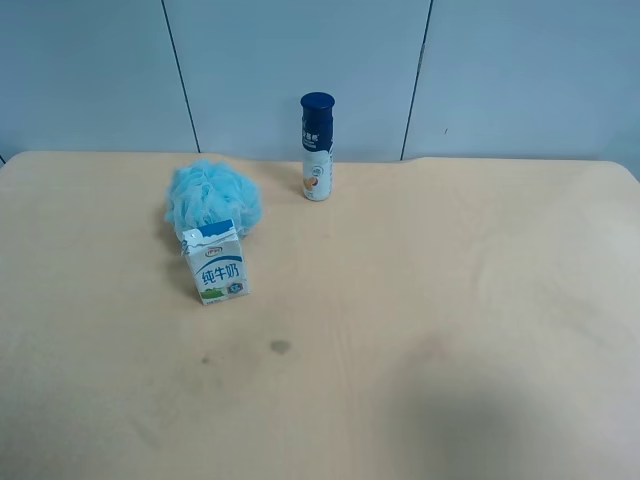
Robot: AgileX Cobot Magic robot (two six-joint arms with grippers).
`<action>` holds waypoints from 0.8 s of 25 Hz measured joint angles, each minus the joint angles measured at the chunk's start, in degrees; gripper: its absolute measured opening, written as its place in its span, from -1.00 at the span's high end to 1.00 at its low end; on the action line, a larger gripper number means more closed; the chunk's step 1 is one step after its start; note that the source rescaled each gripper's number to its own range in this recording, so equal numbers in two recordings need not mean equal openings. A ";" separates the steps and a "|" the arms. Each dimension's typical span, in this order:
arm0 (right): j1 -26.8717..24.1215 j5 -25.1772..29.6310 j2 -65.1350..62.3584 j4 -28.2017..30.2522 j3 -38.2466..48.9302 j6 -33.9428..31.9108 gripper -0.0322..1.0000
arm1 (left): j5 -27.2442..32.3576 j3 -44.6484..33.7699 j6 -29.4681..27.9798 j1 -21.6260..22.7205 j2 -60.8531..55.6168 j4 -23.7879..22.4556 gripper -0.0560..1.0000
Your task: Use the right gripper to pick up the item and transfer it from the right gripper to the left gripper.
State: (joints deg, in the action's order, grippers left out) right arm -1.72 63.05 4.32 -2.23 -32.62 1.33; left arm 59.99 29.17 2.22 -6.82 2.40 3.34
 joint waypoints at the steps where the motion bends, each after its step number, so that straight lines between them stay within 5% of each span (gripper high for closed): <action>1: 0.00 0.00 0.00 0.00 0.00 0.00 -0.76 | 0.00 0.00 -0.01 0.00 0.00 0.00 -1.00; 20: 0.00 0.00 0.00 0.00 0.00 0.00 -0.76 | 0.00 0.00 -0.05 0.00 0.00 0.00 -1.00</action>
State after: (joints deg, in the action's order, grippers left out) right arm -1.72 63.05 4.32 -2.23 -32.62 1.33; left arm 59.99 29.17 2.17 -6.82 2.40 3.34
